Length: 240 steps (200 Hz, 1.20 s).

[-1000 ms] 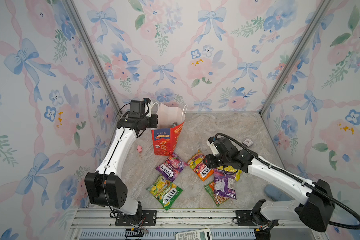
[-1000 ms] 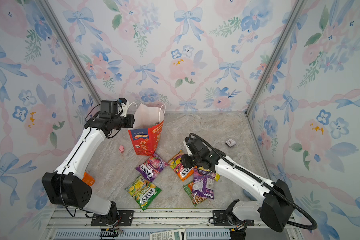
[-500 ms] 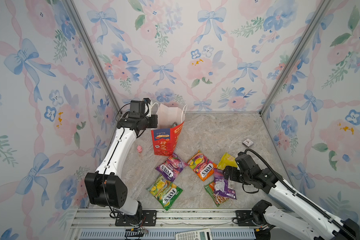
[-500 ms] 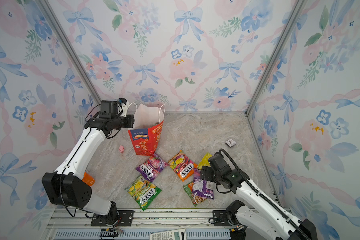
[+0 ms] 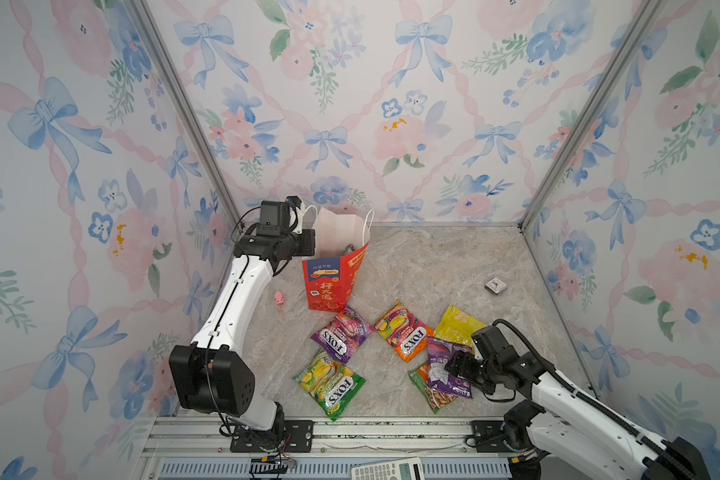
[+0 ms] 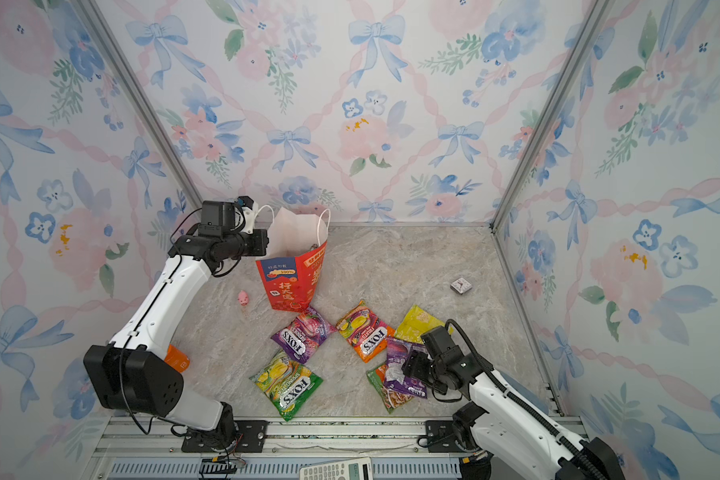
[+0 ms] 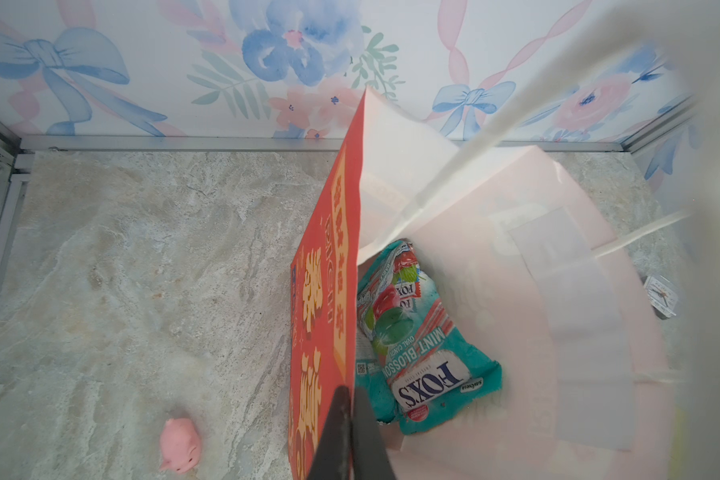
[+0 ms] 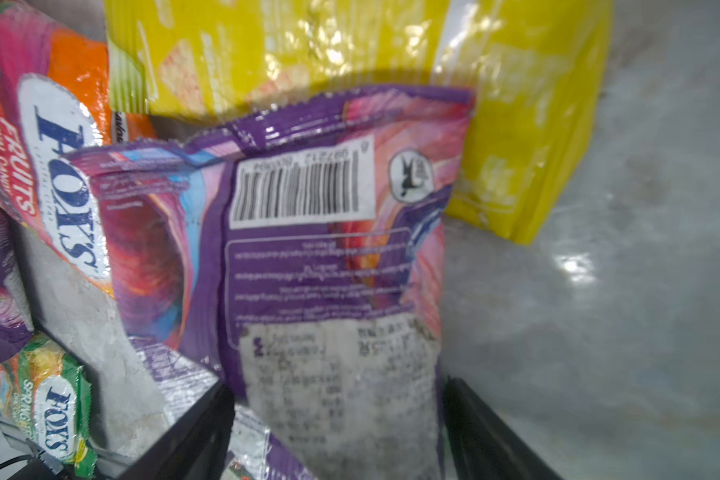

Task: Place the snacks into the paper bag
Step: 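Move the right gripper down to the purple Fox's packet, then close the right gripper on the purple packet and lift it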

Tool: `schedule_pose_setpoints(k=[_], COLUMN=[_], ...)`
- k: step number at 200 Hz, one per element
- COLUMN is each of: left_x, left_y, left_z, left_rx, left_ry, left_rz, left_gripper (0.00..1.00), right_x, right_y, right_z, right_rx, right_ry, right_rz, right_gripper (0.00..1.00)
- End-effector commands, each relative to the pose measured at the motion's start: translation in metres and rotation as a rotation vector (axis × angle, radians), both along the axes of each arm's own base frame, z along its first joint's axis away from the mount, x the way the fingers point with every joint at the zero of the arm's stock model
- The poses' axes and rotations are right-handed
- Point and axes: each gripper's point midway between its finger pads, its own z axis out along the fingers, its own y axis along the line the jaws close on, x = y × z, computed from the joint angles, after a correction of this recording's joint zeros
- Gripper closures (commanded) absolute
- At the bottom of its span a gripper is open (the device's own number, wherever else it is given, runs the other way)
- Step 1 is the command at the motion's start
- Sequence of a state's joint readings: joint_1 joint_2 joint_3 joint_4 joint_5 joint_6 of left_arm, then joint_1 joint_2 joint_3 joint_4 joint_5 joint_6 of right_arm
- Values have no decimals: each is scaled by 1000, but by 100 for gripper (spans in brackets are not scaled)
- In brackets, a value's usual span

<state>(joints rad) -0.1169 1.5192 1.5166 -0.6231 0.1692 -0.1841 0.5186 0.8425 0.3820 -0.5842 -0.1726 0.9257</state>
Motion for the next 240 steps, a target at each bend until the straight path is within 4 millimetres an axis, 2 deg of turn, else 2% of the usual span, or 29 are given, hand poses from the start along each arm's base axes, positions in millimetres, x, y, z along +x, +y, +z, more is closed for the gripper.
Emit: schedule_pose_setpoints(k=[1,81,130,173,197,240], left_x=[1,1,1,1,1,1], left_y=[2,2,3,2,1,1], left_z=[-2,-2,-2,-3,-3,-2], left_rx=[8,7,8,5,4,3], left_ry=[-4,-5,-6,-3,-2,-3], left_rz=[-8,-8,-6,-10,-12,-14], left_gripper=[100,100,100,100,100,100], right_x=[8,41,43,44,46,52], right_y=[17,52,45,39,40,42], right_z=[4,21,19,20,23,33], right_rx=[99,199,152,122,109,95], right_ry=[-20,-66,-73,-85,-83,-97], right_rz=[-6,52,60,65,76,104], right_gripper=[23,29,34,51,64,82])
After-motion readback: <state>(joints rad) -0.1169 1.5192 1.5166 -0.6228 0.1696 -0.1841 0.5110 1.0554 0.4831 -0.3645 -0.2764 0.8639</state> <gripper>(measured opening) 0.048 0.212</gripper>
